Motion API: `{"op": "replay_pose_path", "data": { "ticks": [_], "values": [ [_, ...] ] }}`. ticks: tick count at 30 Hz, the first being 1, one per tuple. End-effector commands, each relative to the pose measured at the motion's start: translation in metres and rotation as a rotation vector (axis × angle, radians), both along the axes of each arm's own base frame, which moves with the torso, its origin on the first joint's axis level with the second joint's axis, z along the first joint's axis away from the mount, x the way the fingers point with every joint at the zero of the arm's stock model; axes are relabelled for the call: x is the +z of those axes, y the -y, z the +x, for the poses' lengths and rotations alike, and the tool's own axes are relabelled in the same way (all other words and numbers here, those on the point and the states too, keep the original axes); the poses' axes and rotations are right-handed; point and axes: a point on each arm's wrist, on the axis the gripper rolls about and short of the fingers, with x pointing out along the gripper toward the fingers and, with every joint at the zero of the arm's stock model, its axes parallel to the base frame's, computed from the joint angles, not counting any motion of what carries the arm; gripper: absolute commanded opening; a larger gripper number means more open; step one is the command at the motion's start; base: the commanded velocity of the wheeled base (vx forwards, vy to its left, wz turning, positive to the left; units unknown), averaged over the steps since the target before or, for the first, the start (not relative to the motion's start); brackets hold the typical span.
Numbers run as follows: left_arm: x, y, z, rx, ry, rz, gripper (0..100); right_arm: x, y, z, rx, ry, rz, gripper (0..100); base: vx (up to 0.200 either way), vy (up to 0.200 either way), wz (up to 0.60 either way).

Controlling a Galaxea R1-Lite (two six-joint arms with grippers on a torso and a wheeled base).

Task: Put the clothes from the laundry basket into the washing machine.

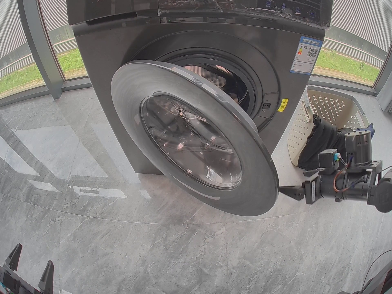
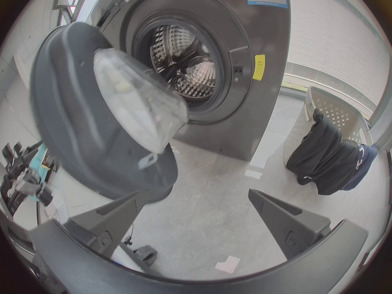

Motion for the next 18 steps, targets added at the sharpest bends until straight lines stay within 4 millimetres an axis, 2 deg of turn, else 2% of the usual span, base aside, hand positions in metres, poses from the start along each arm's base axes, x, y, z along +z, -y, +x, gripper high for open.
{"op": "replay_pose_path", "data": {
  "ticks": [1,3,8,14,18],
  "values": [
    [-0.005,0.0,0.0,0.0,0.002,0.0,100,-0.007,-0.014,0.029,-0.015,-0.01,0.007,100,0.0,0.0,0.0],
    [-0.005,0.0,0.0,0.0,0.0,0.0,100,-0.009,-0.024,0.023,0.02,-0.02,0.002,100,0.0,0.0,0.0],
    [-0.005,0.0,0.0,0.0,0.002,0.0,100,-0.01,-0.032,0.006,0.07,-0.026,0.0,100,0.0,0.0,0.0],
    [-0.005,0.0,0.0,0.0,0.0,0.0,100,-0.01,-0.05,-0.027,0.191,-0.026,-0.001,100,0.0,0.0,0.0],
    [-0.005,0.0,0.0,0.0,0.0,0.0,100,-0.005,-0.052,-0.026,0.19,-0.008,0.012,100,0.0,0.0,0.0]
  ]
}}
